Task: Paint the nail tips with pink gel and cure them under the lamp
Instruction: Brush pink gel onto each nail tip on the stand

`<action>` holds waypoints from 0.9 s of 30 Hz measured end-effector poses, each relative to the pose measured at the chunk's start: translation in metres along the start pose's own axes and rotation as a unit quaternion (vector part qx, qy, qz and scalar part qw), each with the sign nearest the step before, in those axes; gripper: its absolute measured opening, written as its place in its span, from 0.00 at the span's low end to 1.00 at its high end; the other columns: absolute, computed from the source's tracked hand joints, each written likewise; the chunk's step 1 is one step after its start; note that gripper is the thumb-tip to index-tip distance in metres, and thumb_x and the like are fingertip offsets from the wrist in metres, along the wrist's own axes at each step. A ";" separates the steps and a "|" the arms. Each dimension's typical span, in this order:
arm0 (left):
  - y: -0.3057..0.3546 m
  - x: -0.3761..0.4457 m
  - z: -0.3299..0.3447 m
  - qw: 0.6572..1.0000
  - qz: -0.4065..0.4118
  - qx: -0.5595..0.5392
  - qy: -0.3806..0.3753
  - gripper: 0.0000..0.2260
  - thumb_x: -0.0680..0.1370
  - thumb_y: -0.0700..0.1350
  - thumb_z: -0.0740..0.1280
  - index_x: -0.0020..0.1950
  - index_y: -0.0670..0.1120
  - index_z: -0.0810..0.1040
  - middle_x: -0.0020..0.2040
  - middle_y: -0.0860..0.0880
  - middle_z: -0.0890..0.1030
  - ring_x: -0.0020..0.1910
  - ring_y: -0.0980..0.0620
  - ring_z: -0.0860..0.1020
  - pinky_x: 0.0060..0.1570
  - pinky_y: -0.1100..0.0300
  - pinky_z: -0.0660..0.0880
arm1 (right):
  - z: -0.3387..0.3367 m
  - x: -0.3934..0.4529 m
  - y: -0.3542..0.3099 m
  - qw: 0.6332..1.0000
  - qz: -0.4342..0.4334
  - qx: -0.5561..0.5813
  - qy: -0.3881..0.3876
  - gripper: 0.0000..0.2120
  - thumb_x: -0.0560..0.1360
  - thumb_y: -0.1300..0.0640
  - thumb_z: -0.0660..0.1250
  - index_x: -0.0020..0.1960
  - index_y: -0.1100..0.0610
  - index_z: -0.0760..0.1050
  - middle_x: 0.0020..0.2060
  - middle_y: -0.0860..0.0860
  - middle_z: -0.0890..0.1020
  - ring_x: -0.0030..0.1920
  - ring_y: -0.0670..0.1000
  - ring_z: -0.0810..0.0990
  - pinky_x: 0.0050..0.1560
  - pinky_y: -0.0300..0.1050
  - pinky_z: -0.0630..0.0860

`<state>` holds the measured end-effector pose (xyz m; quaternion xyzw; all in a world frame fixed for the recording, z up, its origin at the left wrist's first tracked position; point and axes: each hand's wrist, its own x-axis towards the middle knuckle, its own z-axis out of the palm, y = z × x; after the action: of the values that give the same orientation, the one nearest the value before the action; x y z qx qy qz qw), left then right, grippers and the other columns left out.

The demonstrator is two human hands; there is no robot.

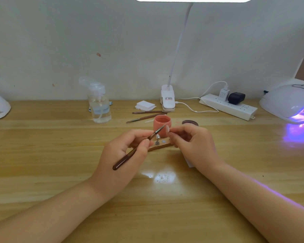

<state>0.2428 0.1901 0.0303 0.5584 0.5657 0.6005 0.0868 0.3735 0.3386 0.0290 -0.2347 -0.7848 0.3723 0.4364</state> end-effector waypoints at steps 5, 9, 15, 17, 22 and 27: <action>0.000 -0.001 0.001 1.000 0.000 0.024 -0.012 0.09 0.77 0.50 0.64 0.55 0.57 0.81 0.48 0.58 0.84 0.53 0.53 0.82 0.54 0.52 0.79 | 0.001 -0.002 0.000 0.999 -0.034 -0.002 -0.016 0.09 0.74 0.62 0.71 0.44 0.48 0.81 0.31 0.32 0.80 0.34 0.38 0.80 0.42 0.37 0.79; 0.000 -0.002 -0.001 1.000 0.005 0.017 -0.003 0.10 0.76 0.51 0.62 0.51 0.52 0.82 0.45 0.54 0.85 0.49 0.52 0.83 0.52 0.53 0.79 | 0.000 -0.001 0.000 0.999 -0.036 -0.003 -0.012 0.11 0.74 0.61 0.71 0.42 0.44 0.79 0.31 0.33 0.81 0.34 0.39 0.81 0.41 0.38 0.79; 0.002 -0.001 0.001 1.000 -0.006 0.020 0.001 0.08 0.77 0.47 0.65 0.54 0.53 0.81 0.48 0.56 0.85 0.52 0.54 0.83 0.54 0.56 0.78 | 0.001 -0.002 0.001 1.000 -0.025 -0.001 -0.012 0.09 0.74 0.60 0.71 0.43 0.46 0.80 0.32 0.35 0.81 0.33 0.42 0.81 0.40 0.42 0.80; 0.002 -0.002 0.001 1.000 -0.007 0.026 -0.012 0.09 0.77 0.45 0.65 0.53 0.51 0.83 0.48 0.56 0.85 0.52 0.53 0.83 0.54 0.55 0.79 | 0.002 -0.001 0.002 1.000 -0.011 -0.001 -0.005 0.10 0.74 0.61 0.71 0.42 0.46 0.80 0.32 0.39 0.83 0.34 0.46 0.82 0.42 0.47 0.81; 0.007 0.004 -0.004 1.000 -0.009 -0.004 0.013 0.08 0.74 0.47 0.67 0.48 0.54 0.84 0.44 0.53 0.85 0.46 0.53 0.84 0.47 0.63 0.79 | 0.000 -0.001 0.003 1.000 0.020 0.007 0.012 0.07 0.74 0.62 0.71 0.42 0.51 0.81 0.32 0.48 0.84 0.36 0.52 0.83 0.44 0.55 0.81; 0.008 0.051 -0.013 0.986 -0.098 -0.017 0.134 0.10 0.77 0.40 0.68 0.41 0.52 0.84 0.36 0.53 0.85 0.36 0.58 0.82 0.39 0.68 0.77 | 0.002 -0.001 0.003 1.000 0.028 -0.011 0.004 0.03 0.74 0.61 0.72 0.43 0.54 0.82 0.35 0.51 0.84 0.38 0.51 0.84 0.45 0.55 0.81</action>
<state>0.2182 0.2172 0.0693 0.4138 0.6139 0.6677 0.0779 0.3725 0.3393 0.0259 -0.2623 -0.7802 0.3749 0.4265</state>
